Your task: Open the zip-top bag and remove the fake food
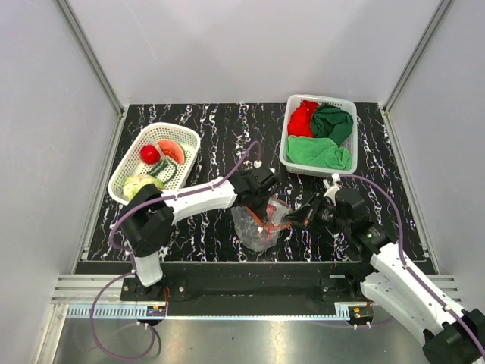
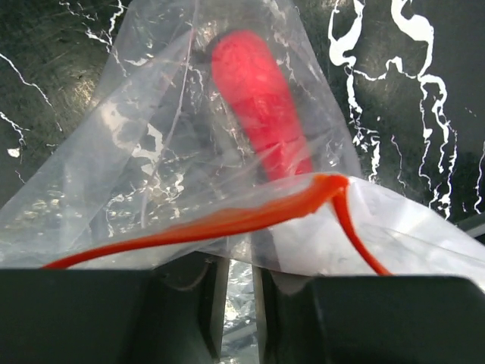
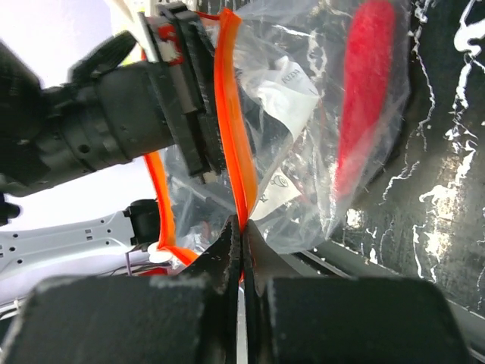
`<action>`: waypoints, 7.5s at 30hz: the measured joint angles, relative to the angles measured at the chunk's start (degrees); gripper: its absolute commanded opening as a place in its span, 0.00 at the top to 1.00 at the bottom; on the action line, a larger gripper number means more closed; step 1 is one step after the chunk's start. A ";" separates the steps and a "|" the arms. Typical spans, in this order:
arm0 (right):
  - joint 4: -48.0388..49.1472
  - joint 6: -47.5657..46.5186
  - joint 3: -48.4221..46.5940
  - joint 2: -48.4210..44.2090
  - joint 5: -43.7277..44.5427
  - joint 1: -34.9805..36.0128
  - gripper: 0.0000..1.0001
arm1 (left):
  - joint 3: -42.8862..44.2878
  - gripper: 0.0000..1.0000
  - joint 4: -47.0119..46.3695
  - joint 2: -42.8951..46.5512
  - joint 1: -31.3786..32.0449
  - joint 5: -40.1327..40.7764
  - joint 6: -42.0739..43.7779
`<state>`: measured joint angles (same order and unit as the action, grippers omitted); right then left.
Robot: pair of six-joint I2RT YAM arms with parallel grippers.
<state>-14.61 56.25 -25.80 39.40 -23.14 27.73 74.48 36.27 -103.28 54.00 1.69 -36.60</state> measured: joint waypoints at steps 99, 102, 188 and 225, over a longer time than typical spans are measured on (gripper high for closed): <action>-4.28 -14.21 -21.59 28.37 0.11 5.55 0.94 | 26.67 1.00 20.92 2.93 1.16 -4.50 -13.66; 0.79 -12.81 -15.67 28.11 0.00 5.66 0.94 | 25.94 1.00 16.79 2.93 1.03 -7.26 -14.53; 2.60 -19.85 -12.70 31.21 1.31 5.73 0.51 | -18.18 0.80 -25.18 -2.49 -10.12 -27.67 -8.26; -4.11 -20.74 -13.75 33.16 4.24 5.66 1.00 | -19.39 0.20 -12.66 9.16 -10.27 -22.14 4.57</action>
<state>-18.72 35.51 -39.55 72.55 -18.90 33.39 55.09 23.62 -94.13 43.72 -20.45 -32.03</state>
